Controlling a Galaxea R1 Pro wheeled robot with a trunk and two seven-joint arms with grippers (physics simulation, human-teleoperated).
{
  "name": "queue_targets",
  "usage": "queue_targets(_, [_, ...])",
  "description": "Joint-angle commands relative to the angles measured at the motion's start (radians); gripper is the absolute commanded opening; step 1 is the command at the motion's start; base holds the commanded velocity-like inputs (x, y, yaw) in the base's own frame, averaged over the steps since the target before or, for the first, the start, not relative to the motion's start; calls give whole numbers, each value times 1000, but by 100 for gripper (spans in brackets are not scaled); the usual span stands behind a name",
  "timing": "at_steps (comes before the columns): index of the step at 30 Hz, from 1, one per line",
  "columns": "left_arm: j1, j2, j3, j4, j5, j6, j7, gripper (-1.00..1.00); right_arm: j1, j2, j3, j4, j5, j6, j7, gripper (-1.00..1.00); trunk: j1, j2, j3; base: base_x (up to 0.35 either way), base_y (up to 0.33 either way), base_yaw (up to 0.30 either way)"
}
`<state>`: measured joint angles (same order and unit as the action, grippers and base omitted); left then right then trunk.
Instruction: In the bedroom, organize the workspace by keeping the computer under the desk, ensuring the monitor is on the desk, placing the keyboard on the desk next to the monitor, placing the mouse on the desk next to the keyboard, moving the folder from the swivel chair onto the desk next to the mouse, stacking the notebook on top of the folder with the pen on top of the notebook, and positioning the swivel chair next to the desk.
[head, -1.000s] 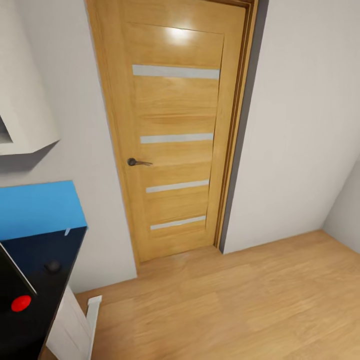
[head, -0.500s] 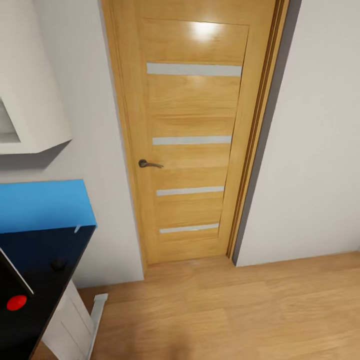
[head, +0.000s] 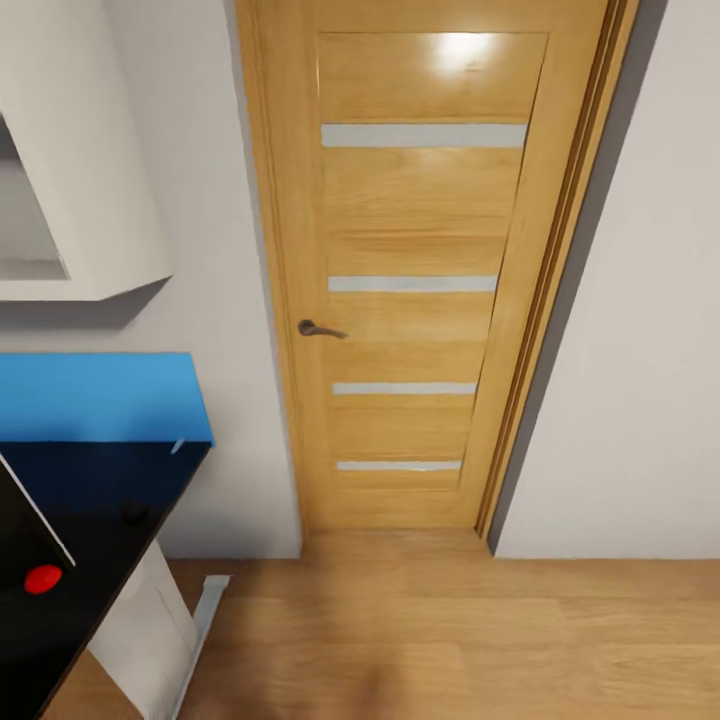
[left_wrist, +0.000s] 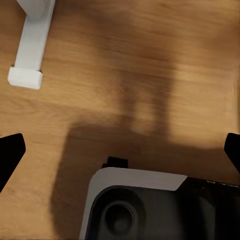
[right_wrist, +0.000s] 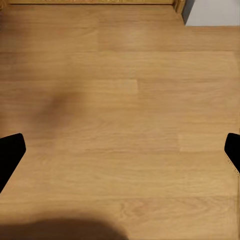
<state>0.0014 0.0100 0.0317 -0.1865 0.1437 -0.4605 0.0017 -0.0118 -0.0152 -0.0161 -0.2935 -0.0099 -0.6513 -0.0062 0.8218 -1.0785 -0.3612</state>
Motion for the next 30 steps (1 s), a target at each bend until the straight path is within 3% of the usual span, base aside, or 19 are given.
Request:
queue_targets(1, [0,0,3,-1,1,-2,0,100,-1,0,-1,0,-1,-3,-2,100,0,-1,-1,4,-238,280])
queue_targets(5, [0,-1,2,-1,1,-4,0,100,-1,2,-3,-1,-1,-4,-56,100,0,-1,-1,1,-75,280])
queue_targets(15, [0,-1,2,-2,1,-4,0,100,-1,6,-5,-1,-2,-2,-70,100,0,-1,-3,0,-5,270])
queue_targets(30, [0,-1,2,-2,-1,-6,1,100,-1,5,-3,-1,2,-4,-67,100,0,-1,-3,0,-31,62])
